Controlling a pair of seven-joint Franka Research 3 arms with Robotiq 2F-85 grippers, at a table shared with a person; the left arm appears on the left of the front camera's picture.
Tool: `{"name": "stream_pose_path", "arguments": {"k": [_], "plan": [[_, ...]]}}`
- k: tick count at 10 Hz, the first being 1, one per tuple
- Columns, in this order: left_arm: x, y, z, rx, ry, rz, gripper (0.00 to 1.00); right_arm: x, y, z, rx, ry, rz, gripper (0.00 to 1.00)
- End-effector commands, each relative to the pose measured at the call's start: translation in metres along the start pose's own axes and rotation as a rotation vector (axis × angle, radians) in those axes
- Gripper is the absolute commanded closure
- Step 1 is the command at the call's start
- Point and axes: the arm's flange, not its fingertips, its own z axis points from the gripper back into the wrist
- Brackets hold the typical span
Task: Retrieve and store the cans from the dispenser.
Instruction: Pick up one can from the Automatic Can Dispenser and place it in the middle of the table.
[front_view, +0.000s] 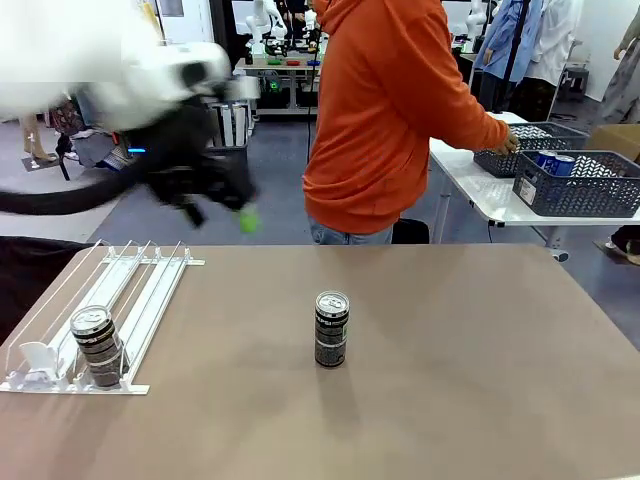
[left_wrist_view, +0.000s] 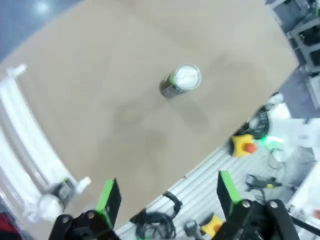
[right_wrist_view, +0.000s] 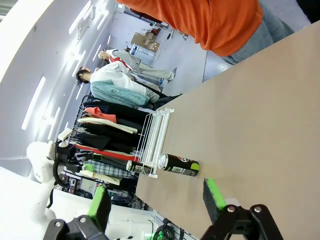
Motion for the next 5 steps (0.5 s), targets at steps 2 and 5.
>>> {"name": "stream_pose_path", "arguments": {"k": [2,5], "plan": [[-0.11,0.13,0.044,-0.242,-0.181,0.252,0.0,0.003,0.002,-0.003,0.023,-0.026,0.012,0.0],[-0.198,0.229,0.028,-0.506,-0.29,0.424,0.0,0.003,0.002,-0.003,0.023,-0.026,0.012,0.0]]}}
